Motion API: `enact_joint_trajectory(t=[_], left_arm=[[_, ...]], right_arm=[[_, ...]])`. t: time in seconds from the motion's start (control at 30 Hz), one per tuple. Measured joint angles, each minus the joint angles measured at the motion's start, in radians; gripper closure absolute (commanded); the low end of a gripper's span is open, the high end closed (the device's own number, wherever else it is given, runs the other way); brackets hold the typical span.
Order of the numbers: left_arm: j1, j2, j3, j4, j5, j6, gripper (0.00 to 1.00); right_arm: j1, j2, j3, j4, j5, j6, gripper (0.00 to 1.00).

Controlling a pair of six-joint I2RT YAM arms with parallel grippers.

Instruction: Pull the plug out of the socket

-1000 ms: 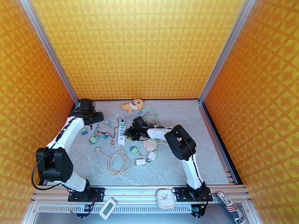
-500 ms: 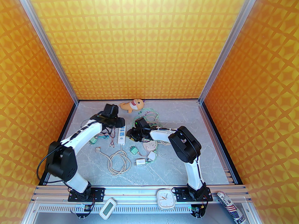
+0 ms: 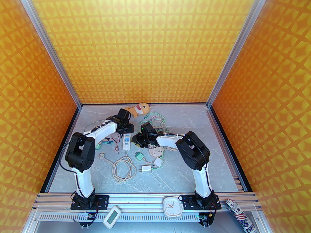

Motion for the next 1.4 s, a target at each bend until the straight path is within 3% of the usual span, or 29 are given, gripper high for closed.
enact_joint_trajectory(t=[0.2, 0.33, 0.4, 0.87, 1.4], left_arm=[[0.006, 0.076, 0.092, -0.017, -0.042, 0.003, 0.5], [0.011, 0.111, 0.131, -0.032, -0.059, 0.008, 0.66], [0.012, 0.12, 0.142, -0.038, -0.066, 0.014, 0.69], [0.012, 0.12, 0.144, -0.045, -0.072, 0.014, 0.71], [0.012, 0.12, 0.153, -0.061, -0.094, -0.005, 0.75]], right_arm=[[0.0, -0.004, -0.013, 0.004, 0.0, 0.0, 0.64], [0.0, -0.004, -0.013, 0.024, -0.005, 0.001, 0.63], [0.0, -0.003, -0.013, 0.054, -0.013, 0.005, 0.63], [-0.017, 0.15, 0.12, 0.182, -0.046, 0.069, 0.63], [-0.038, 0.259, 0.332, -0.002, -0.064, 0.025, 0.69]])
